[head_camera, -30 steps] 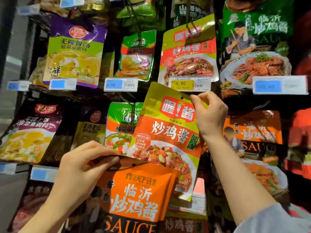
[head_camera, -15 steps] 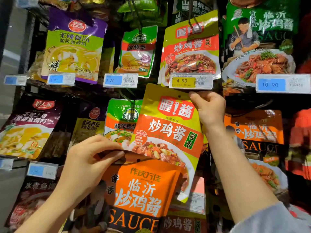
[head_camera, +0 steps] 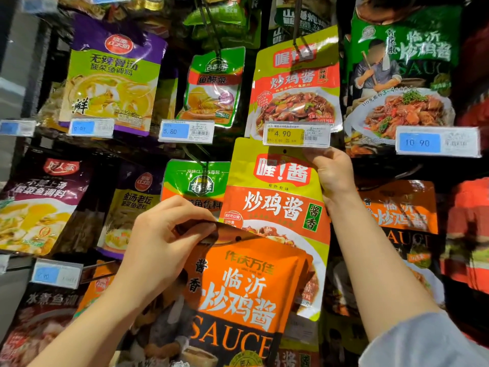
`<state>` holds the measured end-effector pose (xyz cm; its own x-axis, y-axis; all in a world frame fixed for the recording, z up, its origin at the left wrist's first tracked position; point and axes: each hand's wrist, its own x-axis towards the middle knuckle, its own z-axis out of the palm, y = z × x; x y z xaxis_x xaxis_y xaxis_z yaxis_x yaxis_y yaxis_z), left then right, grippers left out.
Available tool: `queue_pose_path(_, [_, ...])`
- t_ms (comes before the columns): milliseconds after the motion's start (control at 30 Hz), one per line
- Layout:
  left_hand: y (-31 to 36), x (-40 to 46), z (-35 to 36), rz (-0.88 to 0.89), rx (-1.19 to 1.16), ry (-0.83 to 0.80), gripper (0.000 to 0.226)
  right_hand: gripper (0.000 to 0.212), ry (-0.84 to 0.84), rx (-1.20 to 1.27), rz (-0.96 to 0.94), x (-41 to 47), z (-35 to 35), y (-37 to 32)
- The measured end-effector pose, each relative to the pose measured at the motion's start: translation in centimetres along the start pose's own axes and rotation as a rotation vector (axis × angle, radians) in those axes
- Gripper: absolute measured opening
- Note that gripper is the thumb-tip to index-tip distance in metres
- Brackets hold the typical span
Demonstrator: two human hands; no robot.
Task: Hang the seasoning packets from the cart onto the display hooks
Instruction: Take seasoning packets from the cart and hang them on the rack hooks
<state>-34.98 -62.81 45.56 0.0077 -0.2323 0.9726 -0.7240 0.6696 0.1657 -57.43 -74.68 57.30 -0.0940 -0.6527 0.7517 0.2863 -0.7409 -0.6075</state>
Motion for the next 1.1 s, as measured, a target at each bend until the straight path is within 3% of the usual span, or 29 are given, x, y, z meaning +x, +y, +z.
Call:
queue_pose_path(200, [-0.5, -0.2, 0.8, 0.006, 0.026, -0.007, 0.011, 0.023, -0.048, -0.101, -0.007, 0.1, 0.1, -0.5])
queue_pose_path(500, [-0.6, -0.2, 1.2, -0.025, -0.046, 0.002, 0.013, 0.009, 0.002, -0.157, 0.129, 0.5, -0.8, 0.7])
queue_pose_path(767, [-0.6, -0.7, 1.3, -0.004, -0.038, -0.017, 0.012, 0.018, 0.063, -0.687, -0.028, 2.8, -2.0, 3.5])
queue_pose_path(833, [-0.6, -0.9, 1.5, 0.012, -0.027, -0.033, 0.010, 0.015, 0.077, -0.792, -0.105, 2.1, -2.1, 3.6])
queue_pose_path(900, [-0.8, -1.5, 1.6, 0.003, -0.025, -0.034, 0.011, 0.025, 0.098, -0.978, -0.256, 0.6, -2.6, 3.6])
queue_pose_path(1000, [-1.4, -2.4, 1.4, -0.036, -0.051, -0.036, 0.012, 0.049, 0.071, -1.361, -0.648, -3.8, -3.1, 3.8])
queue_pose_path(1067, [-1.7, -3.1, 1.2, -0.045, -0.074, -0.056, 0.011, 0.058, -0.113, -1.555, -0.778, -6.9, -2.9, 4.5])
queue_pose_path(1100, [-1.8, -3.4, 1.2, -0.043, -0.075, -0.070, 0.010, 0.065, -0.254, -1.638, -0.716, -7.9, -2.9, 4.9])
